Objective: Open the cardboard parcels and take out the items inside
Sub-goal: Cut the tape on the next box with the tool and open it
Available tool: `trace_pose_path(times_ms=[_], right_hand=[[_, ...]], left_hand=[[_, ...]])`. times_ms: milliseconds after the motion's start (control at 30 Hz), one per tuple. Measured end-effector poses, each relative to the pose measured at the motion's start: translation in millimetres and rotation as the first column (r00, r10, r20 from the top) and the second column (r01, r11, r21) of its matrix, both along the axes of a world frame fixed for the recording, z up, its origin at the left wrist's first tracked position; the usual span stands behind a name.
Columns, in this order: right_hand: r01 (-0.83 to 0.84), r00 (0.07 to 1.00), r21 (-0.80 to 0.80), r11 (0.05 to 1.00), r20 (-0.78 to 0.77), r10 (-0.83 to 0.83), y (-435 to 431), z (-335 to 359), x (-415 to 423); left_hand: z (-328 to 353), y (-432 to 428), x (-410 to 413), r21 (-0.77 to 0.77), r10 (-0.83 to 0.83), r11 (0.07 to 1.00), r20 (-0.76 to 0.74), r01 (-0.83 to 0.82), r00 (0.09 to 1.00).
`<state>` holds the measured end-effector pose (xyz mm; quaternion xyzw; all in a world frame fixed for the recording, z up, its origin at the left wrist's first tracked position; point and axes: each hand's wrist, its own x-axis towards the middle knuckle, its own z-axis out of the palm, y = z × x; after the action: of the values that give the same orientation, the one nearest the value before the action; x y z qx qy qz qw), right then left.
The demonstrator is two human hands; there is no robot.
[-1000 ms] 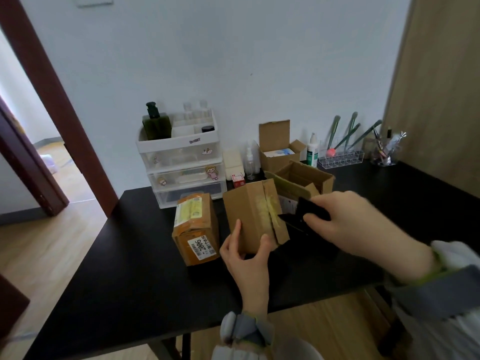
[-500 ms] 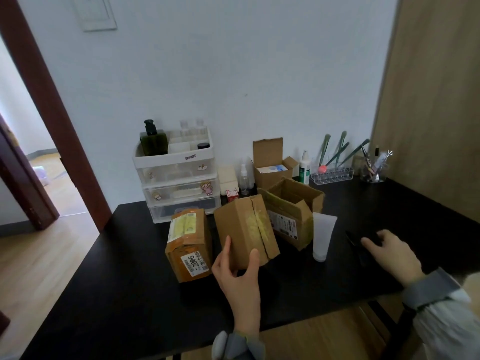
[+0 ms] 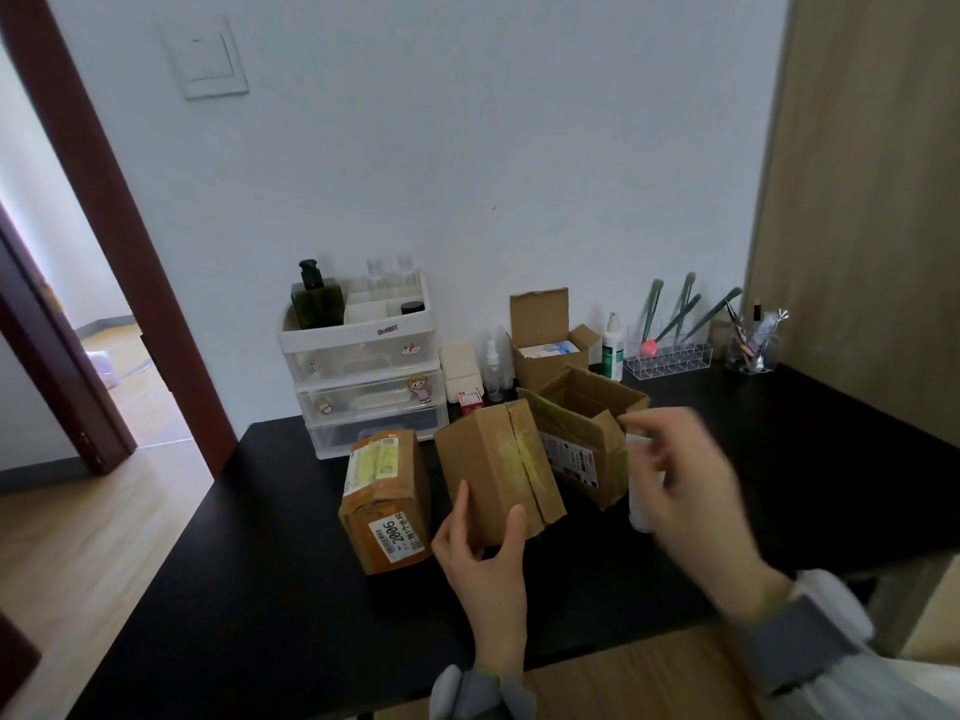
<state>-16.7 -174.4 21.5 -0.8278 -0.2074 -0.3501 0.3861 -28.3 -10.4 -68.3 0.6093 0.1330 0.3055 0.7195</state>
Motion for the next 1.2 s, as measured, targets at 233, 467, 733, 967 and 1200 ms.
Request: trace_pose_path(times_ms=[233,467,733,967,1200], right_hand=[[-0.268,0.830,-0.134,0.954,-0.535,0.158,71.1,-12.5,14.9],[-0.454,0.690,-0.108,0.885,-0.671,0.272,61.7,5.1,31.5],[-0.326,0.782,-0.149,0.934,-0.598,0.177,67.6,10.0,40.5],[-0.336,0.755,-0.045,0.941,-0.610,0.241,52.5,4.7,40.1],[-0.385,0.851,-0.281,0.879,-0.477,0.220,54.3,-3.2,32.8]], left_hand=[[4.7,5.8,-16.1,0.009,-0.032,0.999,-0.039,0.033,0.999],[4.3,20.5,-23.6,0.014,-0.051,0.999,-0.071,0.052,0.996],[11.5,23.8,-27.9,-0.067,-0.089,0.994,-0.125,0.081,0.988],[21.0,32.9,-22.5,0.182,-0.148,0.960,-0.316,0.213,0.937],[58.0,19.1,-16.6,0.824,0.137,0.554,-0.232,0.120,0.963]])
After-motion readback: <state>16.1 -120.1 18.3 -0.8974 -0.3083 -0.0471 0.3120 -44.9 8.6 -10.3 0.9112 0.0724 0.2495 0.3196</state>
